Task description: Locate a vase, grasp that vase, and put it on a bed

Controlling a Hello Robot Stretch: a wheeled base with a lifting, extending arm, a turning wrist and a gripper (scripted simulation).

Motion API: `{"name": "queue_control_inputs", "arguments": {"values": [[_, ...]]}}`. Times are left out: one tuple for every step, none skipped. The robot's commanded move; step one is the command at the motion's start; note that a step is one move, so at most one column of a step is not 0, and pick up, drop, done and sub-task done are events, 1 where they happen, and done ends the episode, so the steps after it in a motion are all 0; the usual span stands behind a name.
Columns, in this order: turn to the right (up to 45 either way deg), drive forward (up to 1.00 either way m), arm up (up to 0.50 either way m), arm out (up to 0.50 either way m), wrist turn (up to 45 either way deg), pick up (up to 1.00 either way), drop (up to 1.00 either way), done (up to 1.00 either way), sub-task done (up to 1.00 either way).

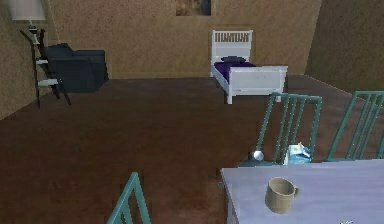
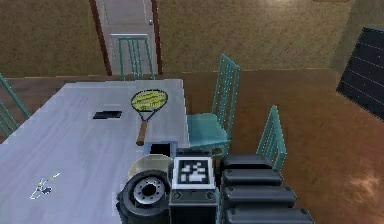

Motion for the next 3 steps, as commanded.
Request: {"name": "queue_control_inputs", "arguments": {"values": [[0.0,0.00,0.00,0.00,45.0,0.00,0.00,0.00,0.00],[0.0,0.00,0.00,0.00,45.0,0.00,0.00,0.00,0.00],[0.0,0.00,0.00,0.00,27.0,0.00,0.00,0.00,0.00]]}}
